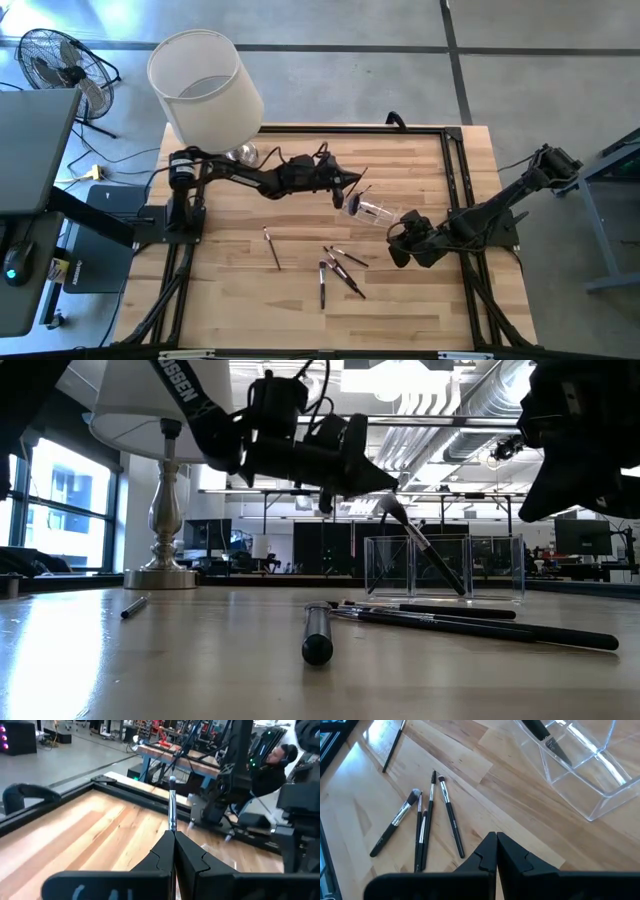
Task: Put items in baskets/containers
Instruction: Put the black eyeshadow brush into the transparent organizer
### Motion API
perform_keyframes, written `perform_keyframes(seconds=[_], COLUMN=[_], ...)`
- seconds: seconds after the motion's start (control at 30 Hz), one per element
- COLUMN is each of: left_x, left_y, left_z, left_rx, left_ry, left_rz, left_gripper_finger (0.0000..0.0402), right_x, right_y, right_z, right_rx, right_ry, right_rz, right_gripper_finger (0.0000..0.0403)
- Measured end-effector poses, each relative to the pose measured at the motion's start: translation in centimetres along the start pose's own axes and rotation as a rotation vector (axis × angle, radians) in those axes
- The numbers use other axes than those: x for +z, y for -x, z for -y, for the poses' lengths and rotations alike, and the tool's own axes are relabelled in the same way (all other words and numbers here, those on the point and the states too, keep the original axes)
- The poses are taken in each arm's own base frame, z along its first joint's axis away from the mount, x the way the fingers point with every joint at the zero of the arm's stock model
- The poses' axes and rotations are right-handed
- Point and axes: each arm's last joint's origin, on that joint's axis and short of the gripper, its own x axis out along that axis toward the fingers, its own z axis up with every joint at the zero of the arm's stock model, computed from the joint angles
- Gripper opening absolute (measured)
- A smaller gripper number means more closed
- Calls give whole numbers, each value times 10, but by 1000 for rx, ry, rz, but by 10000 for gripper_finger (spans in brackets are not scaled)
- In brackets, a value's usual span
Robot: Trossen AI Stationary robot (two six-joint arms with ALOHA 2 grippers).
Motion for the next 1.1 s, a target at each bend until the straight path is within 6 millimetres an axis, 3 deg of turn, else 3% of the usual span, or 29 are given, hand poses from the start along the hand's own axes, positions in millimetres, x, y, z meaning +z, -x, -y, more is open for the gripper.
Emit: perform_keyframes(seconds=[0.73,1.1], left_x=[-21,-21], left_y=[-2,-2], left_z=[1,1], left_rx=[15,15], left_ry=[30,32], left_rz=[-119,-119], left_gripper_finger=[4,83], right_x=[0,0], right_y=[0,0], right_z=[0,0], right_rx=[-2,-3], right_ry=[21,44], right_rz=[-7,-4], right_gripper_finger=[1,1])
